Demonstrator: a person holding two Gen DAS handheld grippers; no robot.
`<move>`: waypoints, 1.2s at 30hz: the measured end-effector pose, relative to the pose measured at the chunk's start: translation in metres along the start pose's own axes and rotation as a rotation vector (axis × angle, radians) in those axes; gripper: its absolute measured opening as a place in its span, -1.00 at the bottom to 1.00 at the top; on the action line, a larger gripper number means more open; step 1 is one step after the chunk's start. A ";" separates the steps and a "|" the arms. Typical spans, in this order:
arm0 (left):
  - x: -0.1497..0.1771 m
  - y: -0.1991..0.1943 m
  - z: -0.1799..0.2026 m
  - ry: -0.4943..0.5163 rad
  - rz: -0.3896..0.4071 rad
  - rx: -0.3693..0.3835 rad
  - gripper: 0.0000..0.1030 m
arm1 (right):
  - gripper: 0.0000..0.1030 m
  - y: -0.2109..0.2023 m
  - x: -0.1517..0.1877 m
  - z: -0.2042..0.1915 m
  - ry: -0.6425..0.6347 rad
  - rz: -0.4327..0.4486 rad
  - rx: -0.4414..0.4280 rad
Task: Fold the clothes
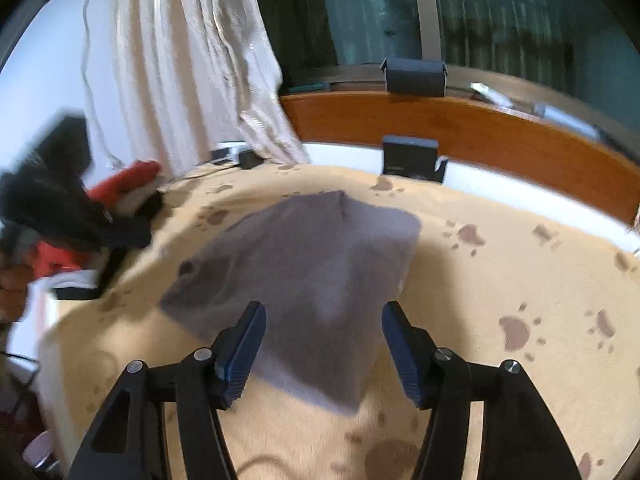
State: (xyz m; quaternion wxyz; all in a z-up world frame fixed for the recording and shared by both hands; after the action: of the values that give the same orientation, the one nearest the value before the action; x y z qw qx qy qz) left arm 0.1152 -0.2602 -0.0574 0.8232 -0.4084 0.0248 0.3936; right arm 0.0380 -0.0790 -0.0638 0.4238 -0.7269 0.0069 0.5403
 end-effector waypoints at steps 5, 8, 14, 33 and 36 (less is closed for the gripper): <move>-0.009 0.057 0.017 0.066 -0.062 0.001 -0.20 | 0.21 0.033 -0.006 -0.019 -0.049 -0.049 0.036; 0.005 0.094 0.006 0.082 -0.149 -0.061 -0.20 | 0.21 0.052 0.013 -0.030 -0.104 -0.140 -0.007; 0.024 0.098 -0.024 0.106 -0.152 -0.061 -0.64 | 0.21 0.053 0.053 -0.027 -0.267 -0.224 0.010; -0.005 0.063 0.000 0.173 0.019 -0.045 0.18 | 0.21 0.026 -0.011 -0.001 -0.083 -0.058 0.004; -0.020 0.077 -0.016 0.111 0.014 -0.082 0.19 | 0.21 0.051 -0.008 -0.004 -0.095 -0.107 -0.019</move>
State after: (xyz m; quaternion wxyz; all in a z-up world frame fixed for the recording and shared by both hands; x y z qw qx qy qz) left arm 0.0548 -0.2567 -0.1110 0.8004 -0.4628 0.0568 0.3768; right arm 0.0137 -0.1181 -0.0886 0.4449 -0.7037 -0.0572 0.5510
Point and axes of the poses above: each gripper's, at about its wrist camera, not at the fingertips, and y roughly the way its jaws point, z to its right, x to its underside, the point moved 7 cm from there along y, roughly the way its jaws point, and after that the axes turned 1 degree about -x, right-handed, at the moved point
